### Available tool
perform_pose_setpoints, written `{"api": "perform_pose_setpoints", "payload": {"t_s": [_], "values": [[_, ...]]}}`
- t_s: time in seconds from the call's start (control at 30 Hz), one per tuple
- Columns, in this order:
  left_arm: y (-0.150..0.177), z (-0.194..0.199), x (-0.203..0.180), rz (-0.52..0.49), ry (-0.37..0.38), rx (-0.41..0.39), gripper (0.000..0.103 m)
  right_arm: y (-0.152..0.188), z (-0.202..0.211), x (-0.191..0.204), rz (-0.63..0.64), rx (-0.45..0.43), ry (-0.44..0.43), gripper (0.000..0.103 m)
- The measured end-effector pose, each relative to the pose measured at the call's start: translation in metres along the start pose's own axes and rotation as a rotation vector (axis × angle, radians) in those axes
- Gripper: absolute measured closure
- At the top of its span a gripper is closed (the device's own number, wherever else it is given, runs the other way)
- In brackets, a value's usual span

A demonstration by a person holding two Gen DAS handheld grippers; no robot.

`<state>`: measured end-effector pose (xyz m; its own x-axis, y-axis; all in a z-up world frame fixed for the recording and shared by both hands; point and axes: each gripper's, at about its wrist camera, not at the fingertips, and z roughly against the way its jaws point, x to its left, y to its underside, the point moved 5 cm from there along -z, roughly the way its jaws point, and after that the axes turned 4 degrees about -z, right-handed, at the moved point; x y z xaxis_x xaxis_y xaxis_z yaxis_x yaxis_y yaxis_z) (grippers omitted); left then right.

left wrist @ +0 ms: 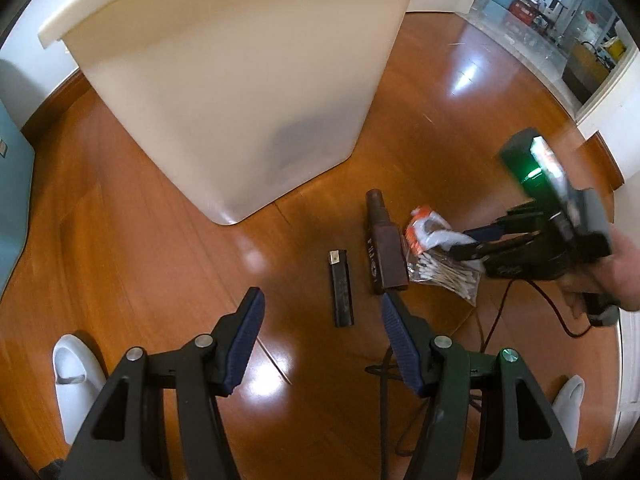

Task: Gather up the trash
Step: 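Grasp the black lighter with the left tool while the right tool grasps the orange-white wrapper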

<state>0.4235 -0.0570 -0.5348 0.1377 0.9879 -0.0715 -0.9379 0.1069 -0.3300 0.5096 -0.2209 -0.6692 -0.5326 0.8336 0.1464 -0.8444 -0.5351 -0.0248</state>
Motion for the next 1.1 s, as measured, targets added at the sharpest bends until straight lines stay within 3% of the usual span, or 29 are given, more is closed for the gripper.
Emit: {"api": "perform_pose_setpoints", "payload": {"t_s": [0.13,0.33,0.47,0.57,0.63,0.7,0.73,0.77,0.8,0.83,0.97,1.1], "values": [[-0.003,-0.014,0.0,0.025,0.007,0.024,0.04,0.005,0.032,-0.007,-0.088,-0.089,-0.117,0.076],[0.001,-0.083,-0.005,-0.071,-0.077,0.152,0.037,0.017,0.069,-0.02,-0.142,-0.182,-0.139,0.076],[0.007,-0.12,-0.009,-0.074,-0.079,0.226,0.038,0.025,0.077,-0.025,-0.169,-0.211,-0.154,0.076],[0.003,-0.132,-0.014,-0.02,-0.041,0.231,0.038,0.033,0.081,-0.031,-0.185,-0.227,-0.161,0.076],[0.004,-0.142,-0.016,-0.009,-0.052,0.251,0.038,0.036,0.085,-0.043,-0.202,-0.234,-0.167,0.076],[0.0,-0.143,-0.019,-0.024,-0.063,0.216,0.038,0.036,0.086,-0.049,-0.223,-0.239,-0.168,0.076],[-0.001,-0.143,-0.02,-0.022,-0.061,0.217,0.04,0.036,0.084,-0.045,-0.235,-0.242,-0.17,0.076],[-0.002,-0.141,-0.021,-0.028,-0.059,0.214,0.051,0.036,0.083,-0.043,-0.242,-0.247,-0.17,0.076],[-0.003,-0.138,-0.023,-0.036,-0.054,0.204,0.078,0.037,0.084,-0.044,-0.245,-0.252,-0.168,0.076],[-0.002,-0.136,-0.023,-0.033,-0.045,0.203,0.085,0.037,0.084,-0.044,-0.245,-0.255,-0.163,0.076],[0.005,-0.128,-0.021,0.012,-0.024,0.208,0.085,0.036,0.085,-0.044,-0.253,-0.261,-0.152,0.076],[-0.001,-0.085,-0.021,0.009,0.001,0.103,0.085,0.03,0.095,-0.033,-0.231,-0.268,-0.148,0.076]]}}
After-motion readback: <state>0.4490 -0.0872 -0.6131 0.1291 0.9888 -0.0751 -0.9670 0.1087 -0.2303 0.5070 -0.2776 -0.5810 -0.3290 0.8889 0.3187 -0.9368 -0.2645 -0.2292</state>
